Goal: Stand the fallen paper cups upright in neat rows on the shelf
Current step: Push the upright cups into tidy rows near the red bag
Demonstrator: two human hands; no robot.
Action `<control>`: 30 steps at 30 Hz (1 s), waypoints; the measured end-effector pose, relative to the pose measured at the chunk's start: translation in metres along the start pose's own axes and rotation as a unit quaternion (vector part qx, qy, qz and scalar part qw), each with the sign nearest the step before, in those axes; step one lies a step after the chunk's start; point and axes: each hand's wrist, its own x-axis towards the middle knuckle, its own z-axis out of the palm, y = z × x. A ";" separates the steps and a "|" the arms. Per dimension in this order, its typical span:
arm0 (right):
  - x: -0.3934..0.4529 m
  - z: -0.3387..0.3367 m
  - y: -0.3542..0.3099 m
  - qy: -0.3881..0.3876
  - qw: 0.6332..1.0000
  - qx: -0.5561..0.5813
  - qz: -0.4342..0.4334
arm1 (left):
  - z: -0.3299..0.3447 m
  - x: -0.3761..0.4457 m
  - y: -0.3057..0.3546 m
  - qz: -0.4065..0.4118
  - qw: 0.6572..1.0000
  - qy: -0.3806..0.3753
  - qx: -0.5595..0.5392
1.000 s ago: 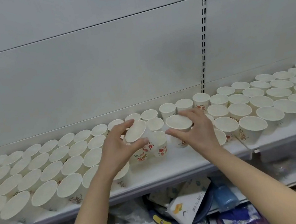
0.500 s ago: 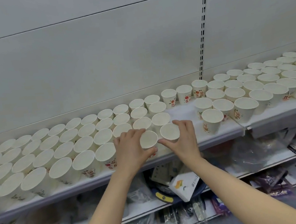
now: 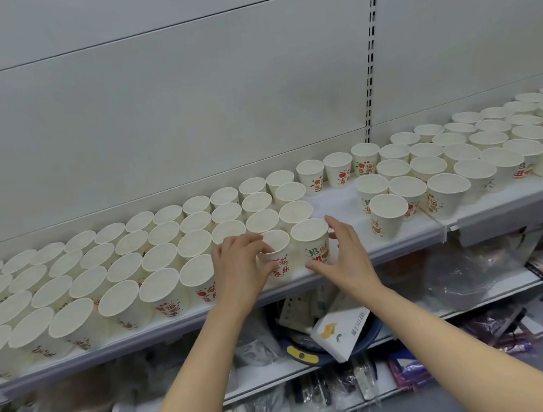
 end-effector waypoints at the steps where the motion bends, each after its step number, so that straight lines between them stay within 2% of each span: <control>1: 0.001 0.001 0.000 -0.001 1.000 0.004 -0.002 | 0.000 0.001 0.001 -0.001 1.000 -0.001 -0.002; 5: 0.003 0.006 -0.001 -0.003 1.000 -0.001 -0.002 | 0.001 0.000 0.002 -0.002 1.000 -0.002 -0.005; 12: -0.001 0.017 -0.002 0.047 0.999 0.020 -0.003 | 0.000 0.001 0.001 0.013 1.000 -0.023 -0.016; 15: 0.000 0.018 -0.005 0.034 0.999 0.040 0.001 | -0.001 0.003 -0.001 0.017 0.999 -0.029 -0.022; 18: 0.003 0.018 -0.007 0.024 0.999 0.025 -0.012 | 0.002 0.002 0.001 0.018 0.999 -0.022 -0.017; 23: -0.001 0.017 -0.005 0.065 0.997 0.001 -0.038 | 0.012 -0.005 0.001 0.024 0.999 0.013 -0.020; 30: 0.001 0.016 0.001 0.051 0.997 -0.050 -0.021 | 0.021 -0.008 0.003 0.019 0.998 0.036 -0.037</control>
